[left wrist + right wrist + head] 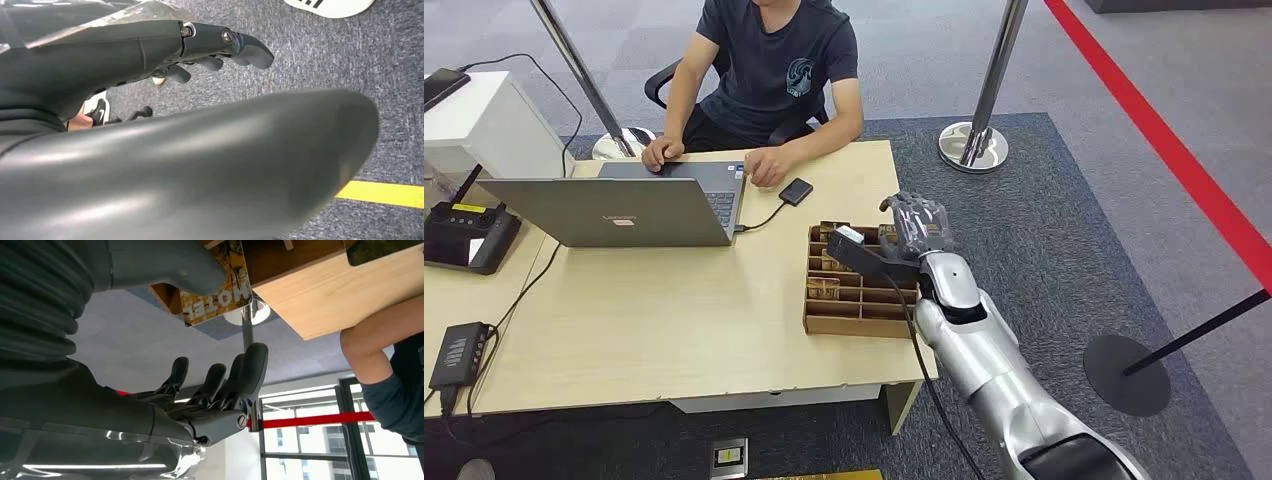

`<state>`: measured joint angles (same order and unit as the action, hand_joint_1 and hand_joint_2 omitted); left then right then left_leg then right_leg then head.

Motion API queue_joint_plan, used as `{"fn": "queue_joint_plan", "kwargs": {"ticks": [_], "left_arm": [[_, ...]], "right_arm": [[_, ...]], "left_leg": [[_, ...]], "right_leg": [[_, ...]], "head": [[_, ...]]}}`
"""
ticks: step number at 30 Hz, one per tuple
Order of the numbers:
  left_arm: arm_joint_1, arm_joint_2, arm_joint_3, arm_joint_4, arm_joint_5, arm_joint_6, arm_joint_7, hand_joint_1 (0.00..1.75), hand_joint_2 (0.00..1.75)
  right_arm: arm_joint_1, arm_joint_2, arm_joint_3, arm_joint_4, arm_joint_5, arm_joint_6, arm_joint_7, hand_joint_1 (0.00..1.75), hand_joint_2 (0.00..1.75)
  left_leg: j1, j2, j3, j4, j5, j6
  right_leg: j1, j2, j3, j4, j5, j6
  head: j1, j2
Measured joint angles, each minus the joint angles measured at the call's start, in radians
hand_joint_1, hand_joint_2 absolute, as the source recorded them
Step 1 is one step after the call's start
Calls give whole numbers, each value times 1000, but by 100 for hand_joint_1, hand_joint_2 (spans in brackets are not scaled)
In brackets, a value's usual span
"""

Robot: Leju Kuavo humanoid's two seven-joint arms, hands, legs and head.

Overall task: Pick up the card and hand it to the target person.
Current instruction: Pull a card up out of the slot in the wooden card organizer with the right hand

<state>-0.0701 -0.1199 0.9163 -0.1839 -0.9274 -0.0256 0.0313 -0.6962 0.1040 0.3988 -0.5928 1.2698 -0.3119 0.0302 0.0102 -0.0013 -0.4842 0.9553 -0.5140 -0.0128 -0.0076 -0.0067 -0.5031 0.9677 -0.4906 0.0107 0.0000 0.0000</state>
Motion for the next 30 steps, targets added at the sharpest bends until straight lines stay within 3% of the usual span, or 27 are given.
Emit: {"fn": "queue_joint_plan", "kwargs": {"ticks": [15,18,25,30], "left_arm": [[-3,3,-4,0,-15,-2,-2,0,0],[-3,2,0,-1,-14,0,1,0,0],[-3,4,7,-1,-10,3,4,0,0],[-2,6,10,-1,-10,3,4,0,0]], "right_arm": [[-7,-14,-40,40,0,-24,6,80,175],[-7,-10,-42,40,3,-23,4,88,175],[-25,2,-38,58,6,-17,-10,129,175],[-28,6,-36,62,4,-24,-17,140,175]], "left_leg": [[0,-1,-1,0,1,0],[0,-1,-2,0,1,0],[0,1,-1,0,1,0],[0,0,-1,0,1,0]], "right_leg": [[0,-1,-1,-1,1,0],[0,-1,-1,-1,1,0],[0,1,-1,0,1,0],[0,0,-1,0,1,0]], "head": [[0,0],[0,0],[0,0],[0,0]]}}
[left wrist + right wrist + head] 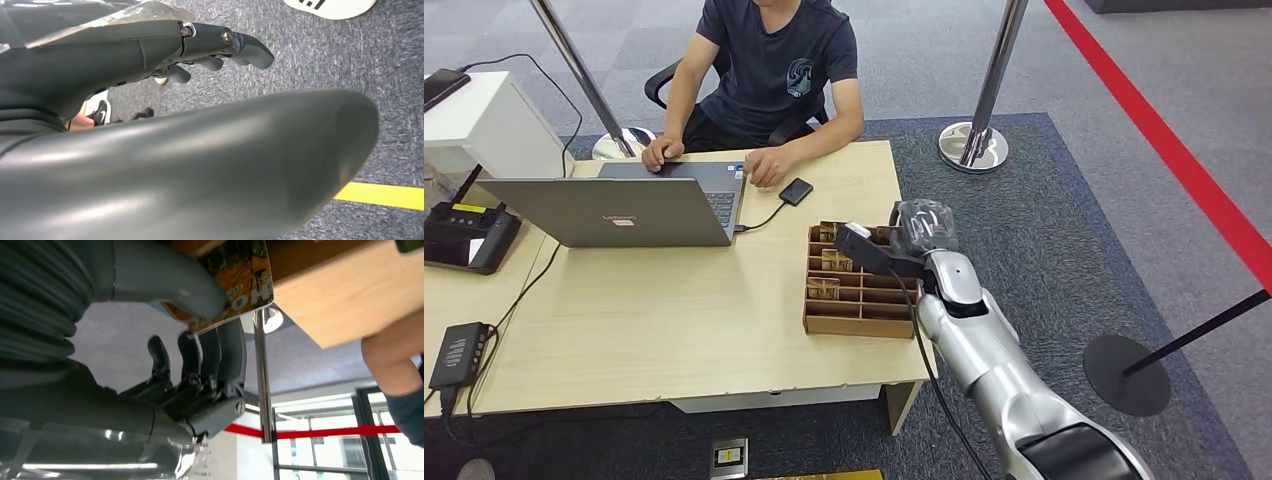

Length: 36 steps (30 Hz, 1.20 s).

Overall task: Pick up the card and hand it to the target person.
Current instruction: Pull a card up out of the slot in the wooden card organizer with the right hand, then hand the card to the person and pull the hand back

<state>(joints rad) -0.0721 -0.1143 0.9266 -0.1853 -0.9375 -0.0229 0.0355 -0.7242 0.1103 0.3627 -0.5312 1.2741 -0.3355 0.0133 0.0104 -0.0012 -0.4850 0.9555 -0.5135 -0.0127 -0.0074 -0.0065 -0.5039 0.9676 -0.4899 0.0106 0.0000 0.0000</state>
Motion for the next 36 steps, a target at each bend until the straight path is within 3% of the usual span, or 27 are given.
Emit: {"fn": "queue_joint_plan", "kwargs": {"ticks": [3,7,10,13,17,23,28,36], "left_arm": [[2,0,1,0,0,-1,-5,0,0],[3,1,4,0,-1,-2,-12,0,0],[3,1,10,0,3,-2,-13,0,0],[4,0,20,0,9,-1,-16,0,0],[11,0,31,1,14,-2,-27,0,0],[16,-4,28,2,2,-7,-45,0,0],[12,-3,18,4,-11,-13,-51,0,0],[1,1,-3,9,-41,-25,-49,0,0]], "right_arm": [[4,-1,2,-9,0,-6,-1,145,175],[21,-9,6,-47,-2,-19,-11,175,175],[43,-17,15,-109,-3,-27,-31,175,175],[91,-43,40,-253,-9,-3,-55,175,175],[173,-118,84,-552,-63,91,-84,175,175],[181,-195,123,-742,-72,115,-97,175,175],[81,-162,143,-661,-79,131,-103,175,175],[-201,0,147,-136,-93,129,-56,175,175]], "left_leg": [[0,0,0,0,0,0],[0,0,0,0,1,0],[0,-1,0,0,1,0],[0,-1,0,0,1,0],[0,-2,-1,0,1,0],[0,-3,-2,1,1,1],[-1,0,-2,1,1,0],[0,5,0,0,3,-1]], "right_leg": [[0,0,0,0,0,0],[0,0,0,0,0,0],[0,-1,0,0,0,0],[0,-1,0,0,1,0],[0,-2,0,0,0,0],[0,-3,-1,0,0,0],[0,0,-2,0,1,0],[0,4,-2,1,3,-1]], "head": [[0,0],[0,0],[0,0],[0,0],[0,0],[0,0],[0,0],[0,0]]}}
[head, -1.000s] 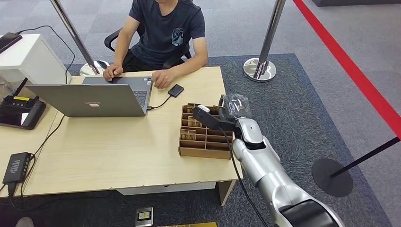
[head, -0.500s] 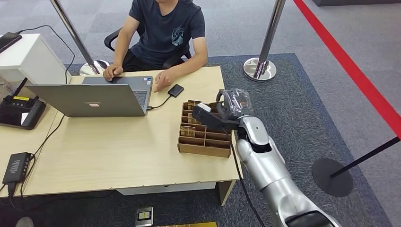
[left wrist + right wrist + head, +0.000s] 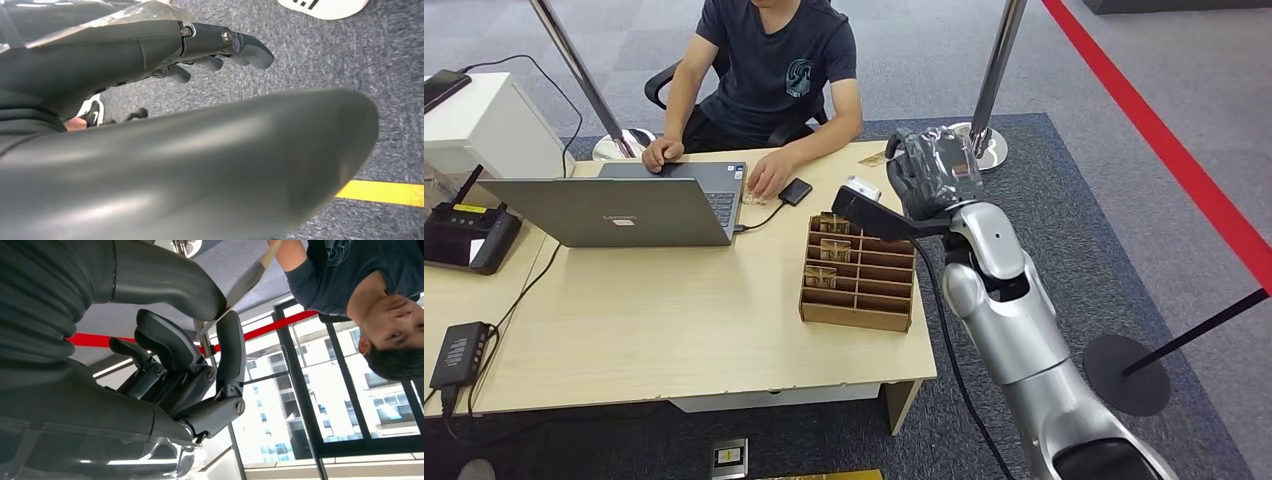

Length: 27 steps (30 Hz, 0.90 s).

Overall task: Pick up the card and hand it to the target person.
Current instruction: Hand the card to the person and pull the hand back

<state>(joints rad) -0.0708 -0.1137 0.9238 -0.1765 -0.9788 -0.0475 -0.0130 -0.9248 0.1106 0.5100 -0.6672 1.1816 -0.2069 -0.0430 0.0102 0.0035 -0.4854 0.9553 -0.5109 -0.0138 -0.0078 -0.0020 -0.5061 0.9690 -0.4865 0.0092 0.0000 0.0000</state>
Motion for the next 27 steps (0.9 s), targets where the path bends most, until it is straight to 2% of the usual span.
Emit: {"fn": "queue_joint_plan", "kwargs": {"ticks": [5,8,24,25,27], "left_arm": [[-3,-1,-5,1,-10,2,18,0,0],[1,2,9,2,-1,7,26,0,0],[6,5,26,0,6,25,32,0,0],[5,5,26,-1,6,26,29,0,0],[2,4,30,-2,8,30,28,0,0]], "right_arm": [[-111,66,-31,261,0,11,64,175,175],[-130,82,-53,342,-5,23,92,175,175],[-122,115,-82,346,-8,-20,77,175,175],[-122,116,-89,339,-10,-36,78,137,175],[-114,115,-107,312,-21,-89,67,49,175]], "left_leg": [[0,-1,-1,0,2,0],[0,-2,-1,0,2,0],[0,-4,-2,1,3,1],[0,-4,-2,1,3,1],[0,-5,-3,1,3,1]], "right_leg": [[0,-1,-1,1,1,0],[0,-2,0,0,1,0],[0,-4,0,0,1,0],[0,-4,0,0,1,0],[0,-4,-1,0,1,0]], "head": [[0,0],[0,0],[0,0],[0,0],[0,0]]}}
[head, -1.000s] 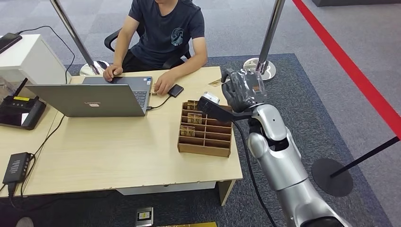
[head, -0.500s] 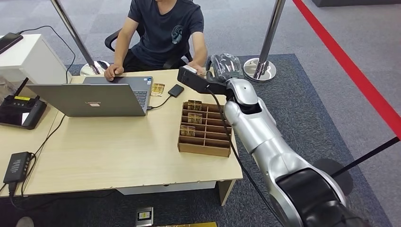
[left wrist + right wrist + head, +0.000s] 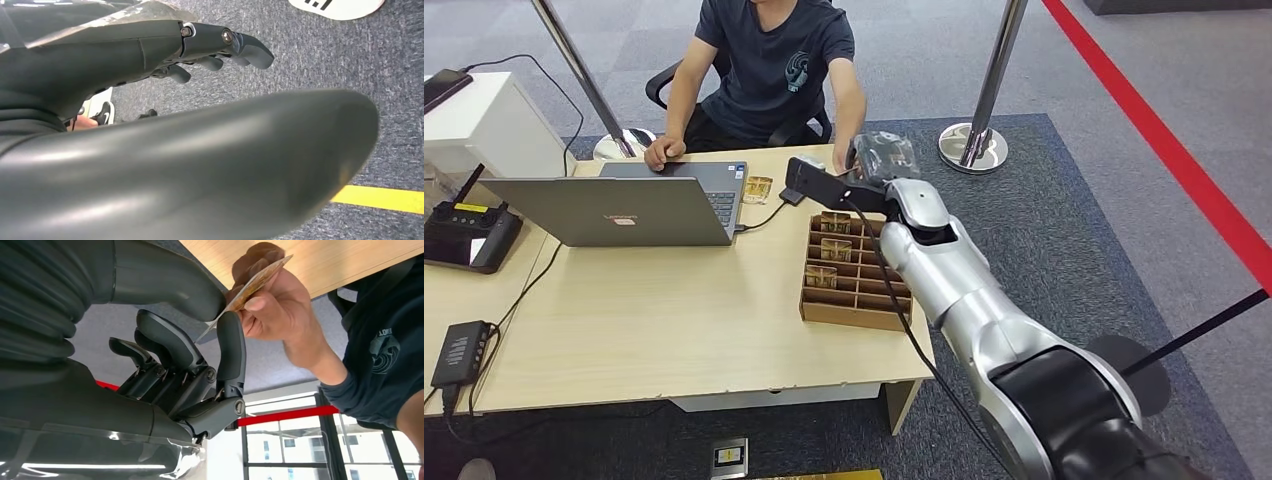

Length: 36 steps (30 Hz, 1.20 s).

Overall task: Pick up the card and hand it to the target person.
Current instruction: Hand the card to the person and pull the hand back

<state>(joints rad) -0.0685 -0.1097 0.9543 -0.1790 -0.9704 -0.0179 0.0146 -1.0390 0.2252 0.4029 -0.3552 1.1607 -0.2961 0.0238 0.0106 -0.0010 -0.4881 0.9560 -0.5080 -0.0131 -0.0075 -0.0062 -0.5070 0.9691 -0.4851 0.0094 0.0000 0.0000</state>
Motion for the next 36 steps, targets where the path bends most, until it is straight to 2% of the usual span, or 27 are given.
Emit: {"fn": "queue_joint_plan", "kwargs": {"ticks": [1,2,4,7,9,12,16,19,22,24,27,30,33,36], "left_arm": [[-1,-1,3,-1,2,3,2,0,0],[-2,-3,6,-2,4,6,5,0,0],[-3,-8,12,-3,7,12,14,0,0],[-3,-13,18,-5,9,16,25,0,0],[-1,-14,20,-6,7,13,30,0,0],[0,-18,32,-8,14,13,28,0,0],[6,-27,49,-8,27,18,14,0,0],[8,-33,62,-9,34,24,12,0,0],[9,-36,67,-10,34,26,12,0,0],[10,-37,66,-11,29,26,11,0,0],[9,-38,63,-12,22,25,11,0,0],[6,-43,66,-12,21,26,9,0,0],[6,-49,65,-9,14,22,4,0,0],[9,-56,68,-5,11,20,-5,0,0]], "right_arm": [[6,-2,-8,-20,-5,-29,-6,6,131],[17,-5,-15,-48,-10,-55,-18,0,87],[52,-16,-22,-132,-12,-95,-31,0,0],[178,-70,-2,-400,14,-104,-21,0,0],[311,-129,15,-651,42,-77,7,0,0],[489,-188,2,-894,58,-64,19,0,0],[740,-246,-55,-1097,83,-96,30,0,0],[941,-270,-145,-1213,101,-142,74,0,0],[1111,-264,-236,-1291,84,-155,83,0,0],[1196,-239,-290,-1325,70,-136,102,0,0],[1269,-204,-347,-1333,44,-104,130,0,0],[1305,-141,-459,-1229,-34,-26,147,0,0],[1270,-75,-625,-955,-102,6,70,0,0],[1159,-71,-768,-576,-115,-54,-40,0,0]], "left_leg": [[0,0,0,0,0,0],[0,0,0,0,0,0],[0,-1,1,0,0,0],[0,-2,1,-1,0,0],[1,-3,1,-1,0,0],[1,-6,2,-2,1,0],[1,-8,3,-3,0,1],[1,-10,4,-3,0,1],[1,-11,2,-3,-1,2],[1,-12,3,-3,-2,2],[0,-10,2,-2,-2,2],[0,-7,1,-2,-3,1],[0,-6,2,-3,-2,1],[2,-4,5,-6,-1,1]], "right_leg": [[0,0,0,0,0,0],[0,0,0,0,0,0],[0,-1,1,0,0,0],[0,-2,2,-2,0,0],[1,-3,3,-3,0,0],[1,-6,4,-5,0,1],[1,-8,7,-7,-1,1],[1,-9,8,-8,-2,1],[1,-10,7,-9,-2,2],[1,-11,8,-9,-3,2],[1,-9,6,-8,-3,2],[0,-7,5,-7,-2,2],[0,-5,5,-8,-2,2],[2,-4,8,-11,0,2]], "head": [[0,0],[0,0],[0,0],[0,0],[0,0],[0,0],[0,0],[0,0],[0,0],[0,0],[0,0],[0,0],[0,0],[0,0]]}}
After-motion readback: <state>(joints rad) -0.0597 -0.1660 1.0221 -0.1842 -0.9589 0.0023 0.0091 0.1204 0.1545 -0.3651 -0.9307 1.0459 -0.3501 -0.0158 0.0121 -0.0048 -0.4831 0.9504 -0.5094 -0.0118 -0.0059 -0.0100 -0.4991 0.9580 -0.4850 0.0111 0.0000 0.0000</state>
